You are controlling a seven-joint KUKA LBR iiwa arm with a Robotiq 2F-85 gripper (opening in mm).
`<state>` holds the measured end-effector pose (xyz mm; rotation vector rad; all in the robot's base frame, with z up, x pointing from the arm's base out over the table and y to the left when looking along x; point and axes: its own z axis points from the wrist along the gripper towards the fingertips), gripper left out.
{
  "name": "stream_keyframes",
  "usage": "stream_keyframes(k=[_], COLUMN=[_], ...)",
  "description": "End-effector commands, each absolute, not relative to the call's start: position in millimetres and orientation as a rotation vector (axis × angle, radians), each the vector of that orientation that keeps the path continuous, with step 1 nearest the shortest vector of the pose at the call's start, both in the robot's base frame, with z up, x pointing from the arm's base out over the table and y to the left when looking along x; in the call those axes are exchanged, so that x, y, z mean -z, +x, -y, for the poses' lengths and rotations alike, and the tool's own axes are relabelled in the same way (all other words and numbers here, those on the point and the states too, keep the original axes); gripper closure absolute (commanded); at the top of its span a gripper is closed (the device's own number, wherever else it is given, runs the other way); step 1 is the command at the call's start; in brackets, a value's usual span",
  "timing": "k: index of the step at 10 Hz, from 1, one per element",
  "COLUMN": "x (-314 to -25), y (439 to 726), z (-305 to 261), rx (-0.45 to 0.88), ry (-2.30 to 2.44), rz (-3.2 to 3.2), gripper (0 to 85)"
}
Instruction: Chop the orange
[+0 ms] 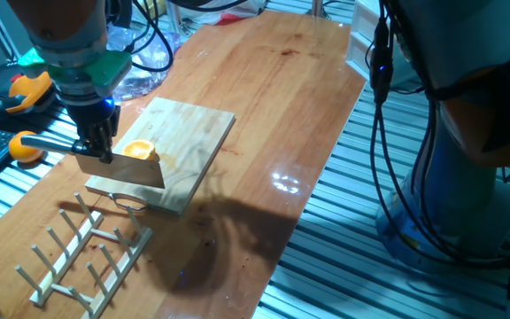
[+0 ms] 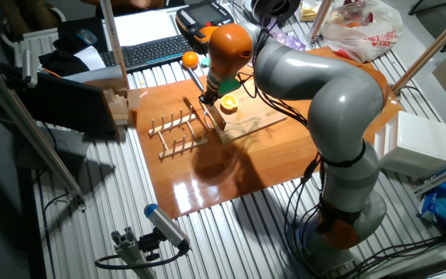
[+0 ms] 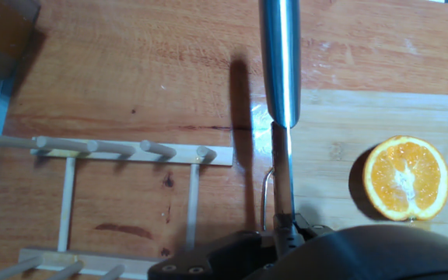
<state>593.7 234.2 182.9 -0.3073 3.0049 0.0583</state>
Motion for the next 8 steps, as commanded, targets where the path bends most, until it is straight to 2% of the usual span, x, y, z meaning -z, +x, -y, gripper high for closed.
stream_keyframes(k=[1,8], x=[-182.8,-185.2], y=[594.0,597.0], z=[-234.2,-236.4], rx=[-0.061,-0.048], ry=[-0.309,-0.359], rz=[-3.007,-3.006], gripper=[85.0,85.0])
